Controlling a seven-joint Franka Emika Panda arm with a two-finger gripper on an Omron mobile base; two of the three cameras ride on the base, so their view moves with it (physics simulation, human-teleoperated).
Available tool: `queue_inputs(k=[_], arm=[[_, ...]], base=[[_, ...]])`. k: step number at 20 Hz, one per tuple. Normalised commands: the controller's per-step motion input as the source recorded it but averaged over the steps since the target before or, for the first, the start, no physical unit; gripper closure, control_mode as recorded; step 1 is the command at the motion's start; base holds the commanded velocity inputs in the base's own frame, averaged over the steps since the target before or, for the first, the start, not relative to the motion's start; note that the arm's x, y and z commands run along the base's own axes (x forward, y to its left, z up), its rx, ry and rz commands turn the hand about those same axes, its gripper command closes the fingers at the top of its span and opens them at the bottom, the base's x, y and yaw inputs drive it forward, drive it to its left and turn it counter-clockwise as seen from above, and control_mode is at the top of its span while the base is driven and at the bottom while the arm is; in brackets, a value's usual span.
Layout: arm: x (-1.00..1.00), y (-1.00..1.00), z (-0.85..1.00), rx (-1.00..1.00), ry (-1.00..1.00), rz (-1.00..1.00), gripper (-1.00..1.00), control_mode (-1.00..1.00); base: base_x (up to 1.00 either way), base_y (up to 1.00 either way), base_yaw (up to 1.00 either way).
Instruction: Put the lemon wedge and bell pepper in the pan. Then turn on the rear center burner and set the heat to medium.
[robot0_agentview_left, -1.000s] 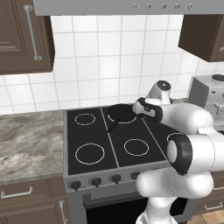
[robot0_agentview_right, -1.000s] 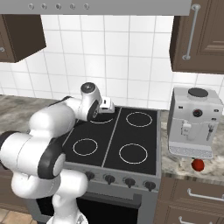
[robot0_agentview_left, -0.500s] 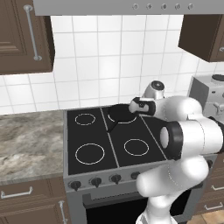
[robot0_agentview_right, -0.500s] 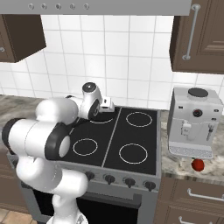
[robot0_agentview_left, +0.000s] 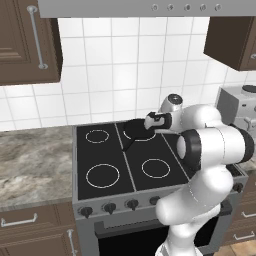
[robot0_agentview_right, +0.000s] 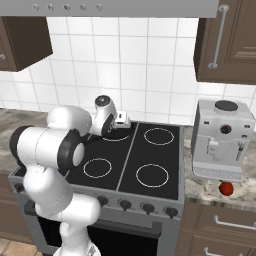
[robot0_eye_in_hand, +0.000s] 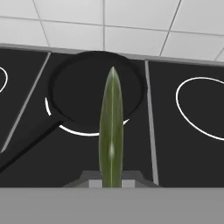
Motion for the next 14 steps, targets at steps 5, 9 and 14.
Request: queue_inputs(k=[5,9,14], arm=[[0.21,0.00,-0.16,0.00,0.00,0.00,1.00,-1.00],[0.19,0.00,-0.16,0.00,0.00,0.00,1.00,-1.00],[0.21,0.00,-0.13,0.00,0.00,0.00,1.00,-1.00]], base=[[0.00,0.00,0.00],[0.00,0.00,0.00],[0.00,0.00,0.00]])
